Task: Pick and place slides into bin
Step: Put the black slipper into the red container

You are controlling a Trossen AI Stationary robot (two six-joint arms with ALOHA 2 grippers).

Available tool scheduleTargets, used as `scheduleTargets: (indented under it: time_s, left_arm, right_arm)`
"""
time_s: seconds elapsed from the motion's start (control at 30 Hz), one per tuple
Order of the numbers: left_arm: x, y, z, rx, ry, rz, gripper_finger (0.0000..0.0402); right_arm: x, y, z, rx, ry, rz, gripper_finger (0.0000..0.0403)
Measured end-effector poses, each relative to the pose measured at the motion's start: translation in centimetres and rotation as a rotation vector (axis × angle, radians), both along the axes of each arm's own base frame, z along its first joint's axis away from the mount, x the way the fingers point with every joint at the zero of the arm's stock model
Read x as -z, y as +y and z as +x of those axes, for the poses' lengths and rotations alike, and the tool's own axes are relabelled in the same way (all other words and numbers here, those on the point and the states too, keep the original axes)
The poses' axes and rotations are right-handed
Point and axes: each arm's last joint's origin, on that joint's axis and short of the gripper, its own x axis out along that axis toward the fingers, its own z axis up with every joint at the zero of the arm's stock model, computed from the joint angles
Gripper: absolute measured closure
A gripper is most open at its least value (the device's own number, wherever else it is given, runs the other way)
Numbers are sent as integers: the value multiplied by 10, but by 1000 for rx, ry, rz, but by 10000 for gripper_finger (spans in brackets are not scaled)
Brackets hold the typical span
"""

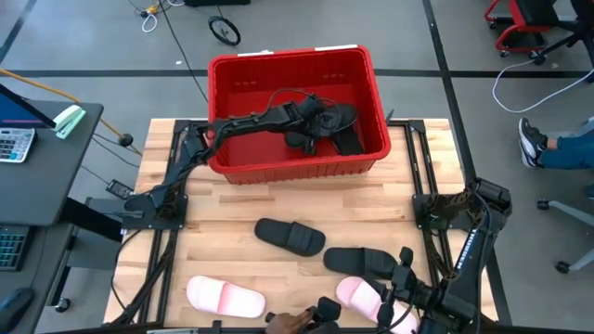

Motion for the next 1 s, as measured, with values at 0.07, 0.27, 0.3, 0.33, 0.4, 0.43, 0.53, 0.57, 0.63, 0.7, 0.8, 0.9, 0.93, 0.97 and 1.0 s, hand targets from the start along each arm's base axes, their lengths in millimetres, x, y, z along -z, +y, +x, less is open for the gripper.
scheduleTargets:
  time_s: [0.07,0.27,0.3,0.33,0.4,0.43,0.53,0.57,0.63,0.7,0.8,0.9,0.93,0.97,1.0]
  left_arm:
    - [7,2,4,17,-12,23,396]
    - [7,4,10,-2,-75,41,388]
    - [7,4,10,-2,-70,40,382]
    - [8,4,9,-2,-63,36,376]
    - [9,1,10,4,-53,31,364]
    - [9,-1,10,6,-49,29,358]
    - [10,-5,12,13,-39,25,339]
    - [10,-7,13,15,-40,26,332]
    - [9,-9,14,15,-47,31,314]
    - [9,-12,16,-5,-54,38,294]
    - [8,-14,18,-17,-65,52,259]
    - [8,-16,19,-12,-61,51,224]
    - [8,-17,19,-12,-62,51,213]
    - [8,-18,20,-9,-63,52,203]
    - [8,-19,20,-7,-62,52,194]
  right_arm:
    - [0,0,0,0,0,0,302]
    - [0,0,1,-1,3,-1,302]
    - [0,0,1,-1,1,1,302]
    - [0,0,1,-2,2,2,302]
    - [0,0,1,-1,1,5,302]
    - [0,0,1,-1,1,6,302]
    - [0,0,1,0,0,8,302]
    - [0,1,1,0,-1,9,302]
    - [0,1,1,1,-1,10,302]
    - [0,1,1,1,-1,10,302]
    - [0,1,1,1,-1,10,302]
    - [0,1,1,1,-2,12,302]
    - [0,1,1,1,-2,12,302]
    - [0,0,1,1,-2,12,302]
    - [0,1,1,1,-2,12,302]
